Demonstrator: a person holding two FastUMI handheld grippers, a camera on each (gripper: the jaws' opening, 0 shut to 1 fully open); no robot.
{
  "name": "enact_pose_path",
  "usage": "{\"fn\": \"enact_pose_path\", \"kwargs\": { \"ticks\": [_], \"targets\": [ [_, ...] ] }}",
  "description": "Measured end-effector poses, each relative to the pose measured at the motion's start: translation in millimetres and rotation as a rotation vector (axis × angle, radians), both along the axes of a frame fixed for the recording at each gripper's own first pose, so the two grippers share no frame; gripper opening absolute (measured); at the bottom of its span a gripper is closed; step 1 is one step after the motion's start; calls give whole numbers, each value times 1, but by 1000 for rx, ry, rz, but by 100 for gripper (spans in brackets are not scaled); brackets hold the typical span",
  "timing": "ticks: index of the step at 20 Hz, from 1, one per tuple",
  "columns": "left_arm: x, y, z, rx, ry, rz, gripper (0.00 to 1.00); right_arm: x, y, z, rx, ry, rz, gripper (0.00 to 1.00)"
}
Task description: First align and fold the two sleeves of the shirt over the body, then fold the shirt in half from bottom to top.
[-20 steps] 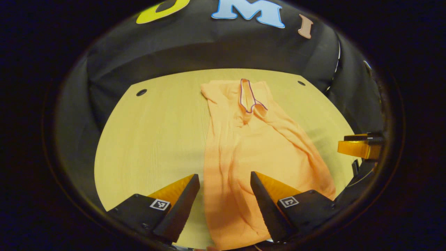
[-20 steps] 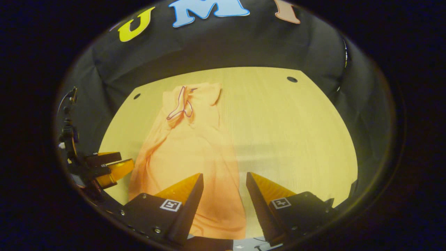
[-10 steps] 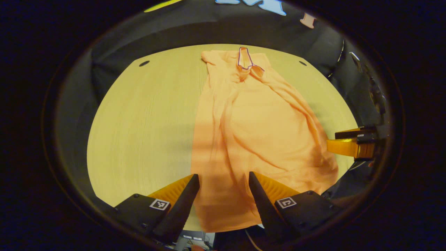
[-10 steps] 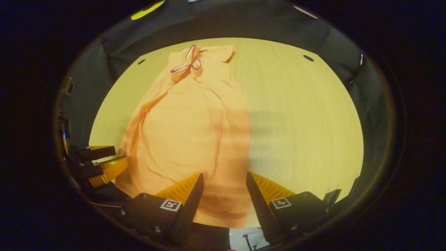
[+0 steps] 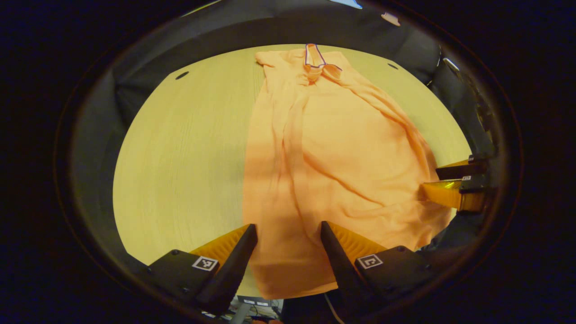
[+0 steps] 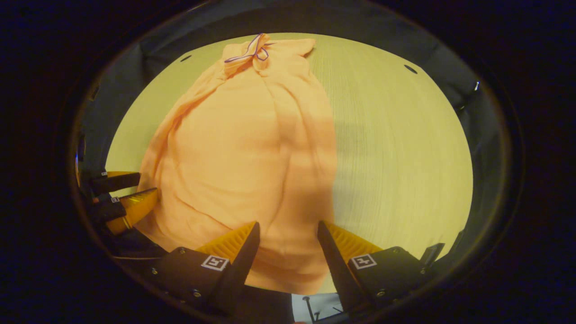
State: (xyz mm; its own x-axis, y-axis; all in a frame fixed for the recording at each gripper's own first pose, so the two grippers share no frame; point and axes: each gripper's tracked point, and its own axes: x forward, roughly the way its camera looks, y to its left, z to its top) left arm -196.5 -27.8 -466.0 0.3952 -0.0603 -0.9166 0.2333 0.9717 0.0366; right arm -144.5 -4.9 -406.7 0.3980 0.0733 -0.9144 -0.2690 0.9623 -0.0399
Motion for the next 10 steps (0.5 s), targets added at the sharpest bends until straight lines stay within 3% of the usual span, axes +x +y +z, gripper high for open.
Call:
{"fn": "enact_pose_path", "kwargs": {
  "ticks": [3, 4, 5, 8, 9, 10],
  "targets": [
    [2, -1, 0, -1, 2, 7, 97, -1, 1, -2, -37, -3, 19, 83],
    [4, -1, -1, -5, -1, 9, 93, -2, 1, -2, -31, -2, 9, 82],
    [5, -2, -1, -10, -4, 13, 82, 1, 1, 0, -21, -8, -12, 61],
    [9, -10, 0, -39, 3, 22, 50, 1, 6, -2, 0, -6, -24, 22],
    [8, -13, 0, -51, 8, 32, 31, 2, 6, -2, 1, -3, -21, 12],
    [8, -13, 0, -49, 11, 37, 23, 3, 6, -2, 11, -8, -30, 12]
  ]
}}
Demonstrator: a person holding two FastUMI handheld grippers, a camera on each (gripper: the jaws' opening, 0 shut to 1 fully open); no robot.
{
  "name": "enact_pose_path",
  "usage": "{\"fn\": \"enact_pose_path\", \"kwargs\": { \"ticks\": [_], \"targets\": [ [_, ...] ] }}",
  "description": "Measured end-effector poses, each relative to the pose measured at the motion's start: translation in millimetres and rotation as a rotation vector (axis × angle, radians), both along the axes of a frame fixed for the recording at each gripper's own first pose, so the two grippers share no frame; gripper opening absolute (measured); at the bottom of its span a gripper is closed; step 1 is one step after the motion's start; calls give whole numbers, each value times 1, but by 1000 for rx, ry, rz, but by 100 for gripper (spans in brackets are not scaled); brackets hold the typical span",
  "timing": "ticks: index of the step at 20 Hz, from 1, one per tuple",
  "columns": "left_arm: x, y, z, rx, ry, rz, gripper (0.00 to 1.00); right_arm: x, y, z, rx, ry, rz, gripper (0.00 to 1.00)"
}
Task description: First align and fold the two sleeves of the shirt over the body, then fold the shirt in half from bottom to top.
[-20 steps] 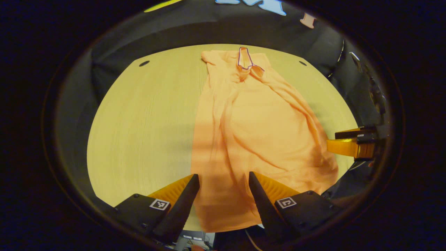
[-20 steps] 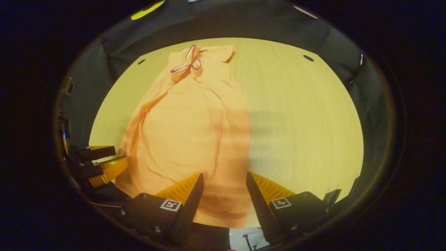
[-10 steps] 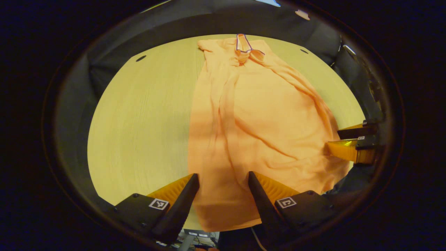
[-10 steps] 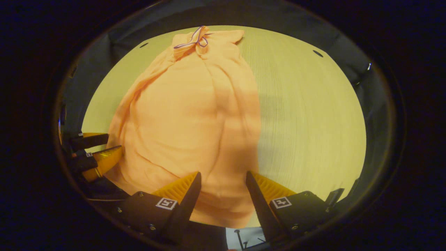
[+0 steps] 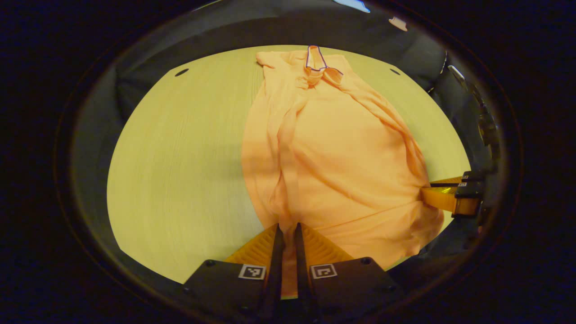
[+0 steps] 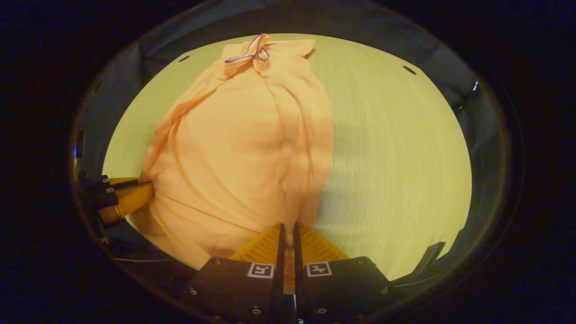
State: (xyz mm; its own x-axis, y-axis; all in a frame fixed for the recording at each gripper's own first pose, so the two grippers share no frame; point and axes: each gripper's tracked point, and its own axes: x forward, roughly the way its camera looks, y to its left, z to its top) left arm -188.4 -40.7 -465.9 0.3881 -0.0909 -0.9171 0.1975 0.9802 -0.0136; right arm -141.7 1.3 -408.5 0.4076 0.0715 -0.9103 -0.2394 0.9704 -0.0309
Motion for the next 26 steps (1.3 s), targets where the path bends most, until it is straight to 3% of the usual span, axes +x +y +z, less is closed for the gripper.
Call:
{"fn": "enact_pose_path", "kwargs": {
  "ticks": [1, 2, 3, 8, 12, 18, 26],
  "targets": [
    [1, 0, 0, 3, 1, -3, 17, -3, -1, 5, 9, 4, -12, 1],
    [2, 0, 4, -2, -4, -3, 17, 0, 1, 1, 16, -3, -13, 0],
    [3, -1, 0, 2, -2, -4, 9, -1, 1, 1, 16, 8, -13, 1],
    [9, 1, 6, 21, 3, -7, 6, 7, 6, 11, 38, -5, -17, 1],
    [38, 0, 24, -1, -45, 16, 6, 32, 11, 37, 68, -60, -29, 1],
    [134, -5, 73, -64, -164, 55, 9, 102, 20, 81, 111, -162, -33, 1],
    [266, -3, 113, -67, -285, 29, 6, 223, 38, 149, 127, -316, 15, 0]
  ]
}}
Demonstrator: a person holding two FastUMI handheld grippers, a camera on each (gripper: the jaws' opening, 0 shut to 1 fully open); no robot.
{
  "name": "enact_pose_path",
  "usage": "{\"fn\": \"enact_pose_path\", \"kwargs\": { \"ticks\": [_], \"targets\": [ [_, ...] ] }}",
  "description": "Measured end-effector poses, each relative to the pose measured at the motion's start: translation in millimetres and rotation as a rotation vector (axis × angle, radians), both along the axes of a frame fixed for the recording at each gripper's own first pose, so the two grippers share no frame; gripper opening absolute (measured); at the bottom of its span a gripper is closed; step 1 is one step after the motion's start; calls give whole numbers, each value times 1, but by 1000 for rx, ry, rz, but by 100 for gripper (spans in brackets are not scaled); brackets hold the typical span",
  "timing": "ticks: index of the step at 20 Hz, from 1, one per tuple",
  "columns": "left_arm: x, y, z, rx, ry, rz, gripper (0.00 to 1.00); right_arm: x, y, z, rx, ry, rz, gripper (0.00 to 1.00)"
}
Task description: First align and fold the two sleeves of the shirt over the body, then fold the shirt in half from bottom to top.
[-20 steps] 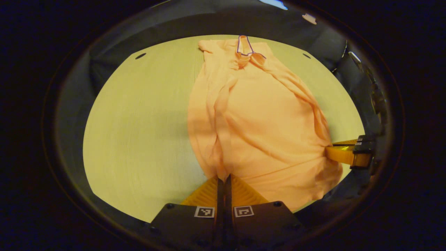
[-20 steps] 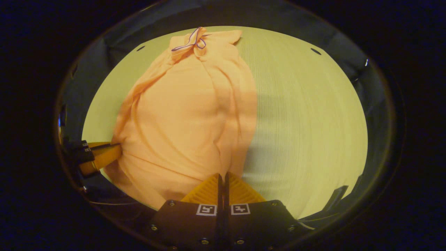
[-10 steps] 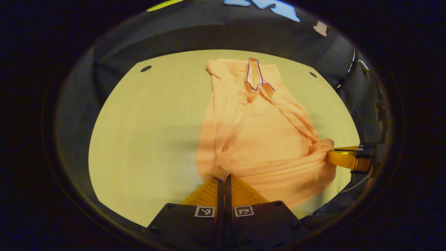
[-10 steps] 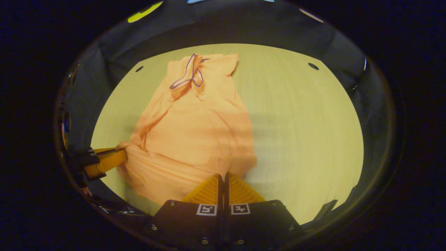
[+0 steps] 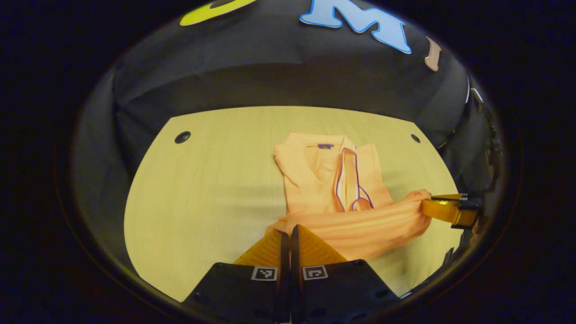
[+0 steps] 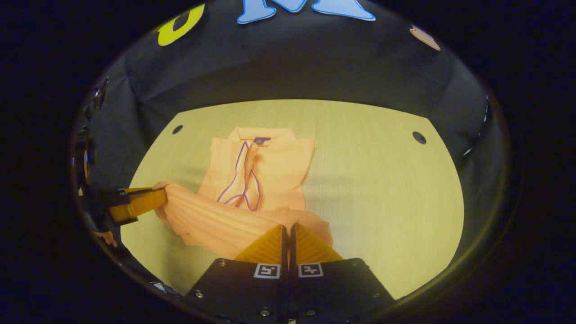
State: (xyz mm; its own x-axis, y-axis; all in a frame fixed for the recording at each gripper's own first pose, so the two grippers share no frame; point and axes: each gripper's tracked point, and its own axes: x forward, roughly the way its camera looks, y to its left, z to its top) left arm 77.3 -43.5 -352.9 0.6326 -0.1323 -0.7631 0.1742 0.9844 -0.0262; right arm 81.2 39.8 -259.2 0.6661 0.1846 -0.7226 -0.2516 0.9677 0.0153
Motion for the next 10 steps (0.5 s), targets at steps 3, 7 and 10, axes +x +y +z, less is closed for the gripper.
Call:
{"fn": "enact_pose_path", "kwargs": {
  "ticks": [3, 7, 10],
  "targets": [
    [44, 0, 16, 9, -52, -9, 6, 35, -3, 35, -8, -57, 8, 0],
    [111, -4, 25, 3, -103, -11, 6, 98, 1, 51, 3, -114, -5, 0],
    [161, -9, 22, 0, -135, -13, 6, 147, 11, 52, 11, -140, -21, 0]
  ]
}}
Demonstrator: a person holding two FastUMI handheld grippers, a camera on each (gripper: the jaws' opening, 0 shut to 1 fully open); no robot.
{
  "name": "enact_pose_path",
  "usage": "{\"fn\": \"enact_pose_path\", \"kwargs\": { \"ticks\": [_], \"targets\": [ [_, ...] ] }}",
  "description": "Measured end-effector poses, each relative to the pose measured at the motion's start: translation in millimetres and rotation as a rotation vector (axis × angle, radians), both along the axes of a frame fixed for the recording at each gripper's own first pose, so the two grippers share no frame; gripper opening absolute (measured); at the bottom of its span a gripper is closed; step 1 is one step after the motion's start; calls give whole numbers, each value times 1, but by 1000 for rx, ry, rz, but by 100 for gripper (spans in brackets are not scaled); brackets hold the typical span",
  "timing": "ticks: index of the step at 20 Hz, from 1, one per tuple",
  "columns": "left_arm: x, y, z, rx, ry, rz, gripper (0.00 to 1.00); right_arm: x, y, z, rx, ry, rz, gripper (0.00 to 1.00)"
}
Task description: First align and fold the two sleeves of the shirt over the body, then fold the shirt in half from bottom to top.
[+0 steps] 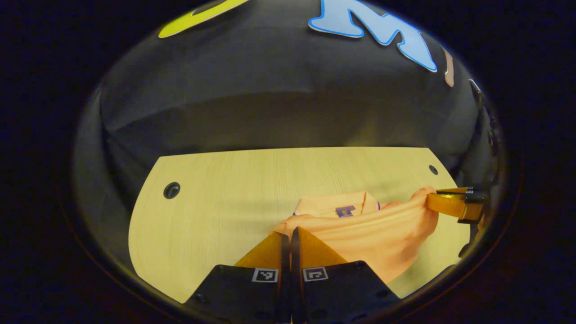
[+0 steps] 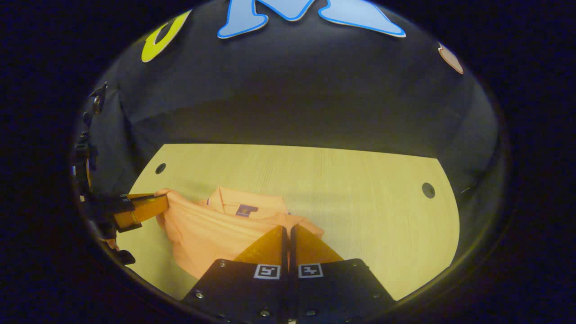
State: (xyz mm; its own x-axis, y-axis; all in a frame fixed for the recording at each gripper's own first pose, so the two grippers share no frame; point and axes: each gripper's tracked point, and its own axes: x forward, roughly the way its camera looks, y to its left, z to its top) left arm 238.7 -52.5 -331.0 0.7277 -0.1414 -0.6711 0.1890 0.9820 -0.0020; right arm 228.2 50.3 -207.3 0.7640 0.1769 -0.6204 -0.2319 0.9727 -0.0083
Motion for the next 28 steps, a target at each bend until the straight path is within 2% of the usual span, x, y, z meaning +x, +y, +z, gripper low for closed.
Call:
{"fn": "enact_pose_path", "kwargs": {
  "ticks": [2, 3, 5, 10, 12, 14, 15, 17, 19, 21, 22, 24, 25, 27, 28],
  "targets": [
    [23, -2, -8, 3, -14, -2, 10, 20, 0, -6, 3, -7, -13, 0],
    [34, -1, -11, 5, -18, -1, 6, 30, -1, -11, 4, -7, -19, 0],
    [52, 1, -25, 8, -21, -6, 6, 50, 1, -22, 8, -6, -31, 0],
    [86, 2, -69, 25, -5, -37, 10, 87, -3, -59, 9, 14, -62, 0],
    [94, 1, -85, 28, 6, -44, 6, 96, -3, -72, 12, 22, -70, 0],
    [95, -1, -93, 18, 10, -42, 6, 100, -3, -78, 17, 27, -75, 0],
    [95, -2, -90, 12, 4, -41, 10, 100, -4, -77, 18, 25, -77, 0],
    [94, 0, -87, 9, 0, -40, 6, 100, -5, -77, 16, 22, -80, 1],
    [93, 0, -91, 8, 5, -41, 8, 99, -5, -79, 10, 26, -83, 1],
    [92, -2, -92, -9, 8, -42, 15, 98, -5, -81, 0, 24, -82, 3],
    [95, 1, -90, 6, -4, -23, 29, 98, -4, -82, 1, 24, -71, 13],
    [95, 8, -84, 31, -17, -13, 69, 94, 0, -68, 23, 0, -71, 17],
    [94, 6, -74, 19, -28, -10, 71, 92, -2, -60, 28, -11, -78, 25],
    [88, 8, -52, -1, -66, -16, 73, 87, -3, -43, 39, -33, -83, 34],
    [84, 9, -39, 9, -84, -20, 73, 81, -6, -33, 38, -51, -84, 34]
  ]
}}
